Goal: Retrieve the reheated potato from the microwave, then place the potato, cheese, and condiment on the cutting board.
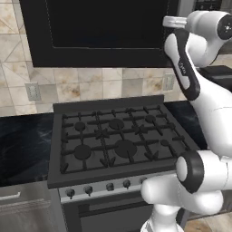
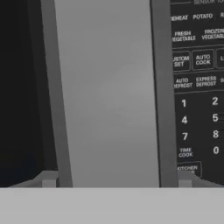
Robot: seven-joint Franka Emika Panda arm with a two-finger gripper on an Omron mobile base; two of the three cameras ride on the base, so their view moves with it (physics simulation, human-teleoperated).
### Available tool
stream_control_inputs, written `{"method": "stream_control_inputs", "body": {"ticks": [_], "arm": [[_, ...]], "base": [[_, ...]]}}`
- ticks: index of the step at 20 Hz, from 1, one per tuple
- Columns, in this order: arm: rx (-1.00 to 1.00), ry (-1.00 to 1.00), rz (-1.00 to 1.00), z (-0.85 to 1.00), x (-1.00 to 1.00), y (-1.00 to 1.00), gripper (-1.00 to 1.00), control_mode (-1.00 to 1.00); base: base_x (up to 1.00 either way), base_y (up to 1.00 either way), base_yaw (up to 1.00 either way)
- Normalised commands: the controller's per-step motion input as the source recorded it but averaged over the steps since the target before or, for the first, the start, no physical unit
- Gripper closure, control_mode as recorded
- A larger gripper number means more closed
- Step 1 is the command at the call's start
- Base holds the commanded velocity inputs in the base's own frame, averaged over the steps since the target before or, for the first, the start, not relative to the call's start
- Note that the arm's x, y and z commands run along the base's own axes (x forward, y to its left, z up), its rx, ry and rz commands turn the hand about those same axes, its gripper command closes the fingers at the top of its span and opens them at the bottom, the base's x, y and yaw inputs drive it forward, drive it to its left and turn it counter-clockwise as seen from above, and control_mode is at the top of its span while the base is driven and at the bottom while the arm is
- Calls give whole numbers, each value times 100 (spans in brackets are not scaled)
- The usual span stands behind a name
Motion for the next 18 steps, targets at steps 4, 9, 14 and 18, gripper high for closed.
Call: {"method": "stream_control_inputs", "body": {"ticks": [4, 9, 14, 18], "arm": [[0, -2, -2, 5, -80, 27, 100, -100], [0, 0, -5, 13, -74, 29, 100, -100], [-3, 1, -2, 14, -74, 27, 100, -100], [-6, 2, 0, 12, -76, 25, 100, -100]], "base": [[0, 0, 0], [0, 0, 0], [0, 0, 0], [0, 0, 0]]}}
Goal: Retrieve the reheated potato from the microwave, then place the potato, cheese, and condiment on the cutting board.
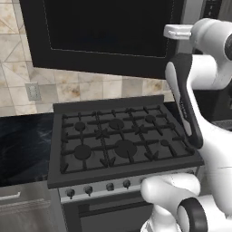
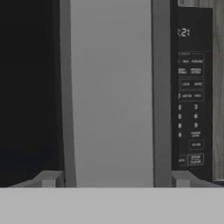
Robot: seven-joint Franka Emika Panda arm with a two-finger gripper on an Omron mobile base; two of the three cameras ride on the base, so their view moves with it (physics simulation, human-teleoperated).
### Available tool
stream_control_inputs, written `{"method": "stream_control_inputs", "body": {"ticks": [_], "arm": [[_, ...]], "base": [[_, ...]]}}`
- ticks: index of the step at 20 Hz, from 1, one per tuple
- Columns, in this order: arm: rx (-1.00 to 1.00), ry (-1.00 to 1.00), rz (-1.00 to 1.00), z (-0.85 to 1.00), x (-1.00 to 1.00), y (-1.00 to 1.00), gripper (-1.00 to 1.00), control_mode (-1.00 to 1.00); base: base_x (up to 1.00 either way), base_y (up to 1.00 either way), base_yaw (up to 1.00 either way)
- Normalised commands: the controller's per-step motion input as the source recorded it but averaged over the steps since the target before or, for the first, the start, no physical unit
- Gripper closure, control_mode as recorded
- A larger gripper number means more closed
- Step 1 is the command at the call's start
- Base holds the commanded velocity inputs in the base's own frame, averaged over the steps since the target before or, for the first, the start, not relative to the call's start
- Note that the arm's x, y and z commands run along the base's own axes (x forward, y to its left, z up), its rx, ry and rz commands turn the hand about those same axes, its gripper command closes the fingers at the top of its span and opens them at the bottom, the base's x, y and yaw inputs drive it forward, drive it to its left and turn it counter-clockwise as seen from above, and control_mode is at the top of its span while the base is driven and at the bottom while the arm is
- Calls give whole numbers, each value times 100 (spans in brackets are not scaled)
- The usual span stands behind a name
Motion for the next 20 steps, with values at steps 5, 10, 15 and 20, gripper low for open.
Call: {"method": "stream_control_inputs", "body": {"ticks": [5, 10, 15, 20], "arm": [[-6, 0, 0, 9, -79, 25, 100, -100], [-4, 0, -2, 6, -78, 28, 100, -100], [-1, 2, -5, 2, -73, 35, 100, -100], [0, 6, -6, 0, -63, 44, 100, -100]], "base": [[0, 0, 0], [0, 0, 0], [0, 0, 0], [0, 0, 0]]}}
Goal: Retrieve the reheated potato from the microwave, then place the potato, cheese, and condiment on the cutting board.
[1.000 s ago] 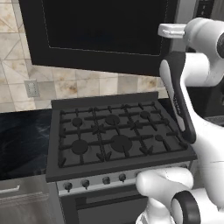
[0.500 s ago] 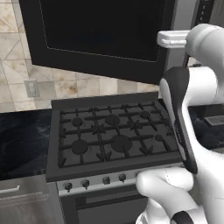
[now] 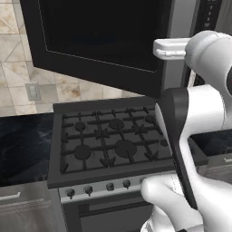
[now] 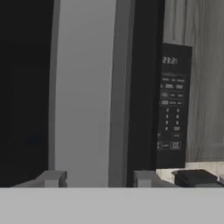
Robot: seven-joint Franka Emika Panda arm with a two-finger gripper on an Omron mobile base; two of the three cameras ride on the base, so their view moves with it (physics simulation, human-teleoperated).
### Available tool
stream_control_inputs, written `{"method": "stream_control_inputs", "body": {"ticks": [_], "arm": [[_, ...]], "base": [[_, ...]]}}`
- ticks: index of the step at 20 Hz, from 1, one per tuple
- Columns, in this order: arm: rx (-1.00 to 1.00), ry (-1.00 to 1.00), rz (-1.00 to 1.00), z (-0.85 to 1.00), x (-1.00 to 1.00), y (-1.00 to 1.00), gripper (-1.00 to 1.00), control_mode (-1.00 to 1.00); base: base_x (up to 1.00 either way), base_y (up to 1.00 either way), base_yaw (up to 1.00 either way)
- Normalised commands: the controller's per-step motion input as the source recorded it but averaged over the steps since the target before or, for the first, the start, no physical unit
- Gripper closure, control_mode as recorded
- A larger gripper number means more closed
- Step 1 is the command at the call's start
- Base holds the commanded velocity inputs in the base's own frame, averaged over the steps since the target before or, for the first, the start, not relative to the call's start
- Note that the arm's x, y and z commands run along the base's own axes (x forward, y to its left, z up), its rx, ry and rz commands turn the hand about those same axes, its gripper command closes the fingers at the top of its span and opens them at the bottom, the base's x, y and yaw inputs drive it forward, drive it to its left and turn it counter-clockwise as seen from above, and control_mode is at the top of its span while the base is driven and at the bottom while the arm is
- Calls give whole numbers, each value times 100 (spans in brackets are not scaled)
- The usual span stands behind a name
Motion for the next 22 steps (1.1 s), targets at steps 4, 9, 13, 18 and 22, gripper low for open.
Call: {"method": "stream_control_inputs", "body": {"ticks": [4, 9, 13, 18, 22], "arm": [[0, 7, -5, 0, -51, 46, 100, -100], [0, 6, -4, -17, -28, 43, -100, -100], [0, 10, 0, -38, -20, 11, -100, -100], [7, 6, 0, -25, -58, -12, -100, -100], [29, 0, 0, 0, -51, -57, -100, -100]], "base": [[0, 0, 0], [0, 0, 0], [0, 0, 0], [0, 0, 0], [0, 0, 0]]}}
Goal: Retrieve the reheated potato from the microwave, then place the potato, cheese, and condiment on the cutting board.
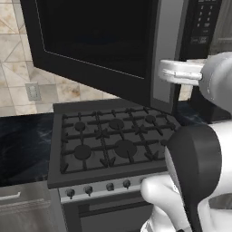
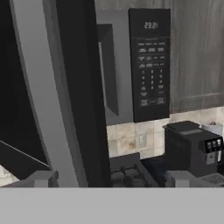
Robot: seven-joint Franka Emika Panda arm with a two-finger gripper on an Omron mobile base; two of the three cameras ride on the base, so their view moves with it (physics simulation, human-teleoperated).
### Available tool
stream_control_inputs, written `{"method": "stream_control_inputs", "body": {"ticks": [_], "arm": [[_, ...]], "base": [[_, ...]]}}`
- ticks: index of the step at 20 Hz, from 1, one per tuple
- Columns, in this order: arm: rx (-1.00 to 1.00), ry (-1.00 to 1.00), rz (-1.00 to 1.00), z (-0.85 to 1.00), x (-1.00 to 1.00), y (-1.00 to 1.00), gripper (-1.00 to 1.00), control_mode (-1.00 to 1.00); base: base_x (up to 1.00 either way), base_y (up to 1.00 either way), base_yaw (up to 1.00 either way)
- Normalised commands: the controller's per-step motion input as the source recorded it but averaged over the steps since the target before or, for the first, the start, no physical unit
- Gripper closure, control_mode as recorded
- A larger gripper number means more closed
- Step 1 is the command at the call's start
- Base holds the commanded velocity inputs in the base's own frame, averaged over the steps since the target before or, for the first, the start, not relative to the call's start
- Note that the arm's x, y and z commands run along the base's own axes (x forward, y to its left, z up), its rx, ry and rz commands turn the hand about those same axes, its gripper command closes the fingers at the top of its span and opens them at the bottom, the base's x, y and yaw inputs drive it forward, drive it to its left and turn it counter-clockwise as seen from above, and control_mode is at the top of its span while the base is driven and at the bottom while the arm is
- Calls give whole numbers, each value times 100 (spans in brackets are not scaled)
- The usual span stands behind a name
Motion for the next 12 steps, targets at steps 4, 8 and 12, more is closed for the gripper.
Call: {"method": "stream_control_inputs", "body": {"ticks": [4, 8, 12], "arm": [[41, 7, 1, 12, -37, -58, -100, -100], [50, 10, 7, -2, -4, -61, -100, -100], [60, 3, 14, -22, 24, -44, -100, -100]], "base": [[0, 0, 0], [0, 0, 0], [0, 0, 0]]}}
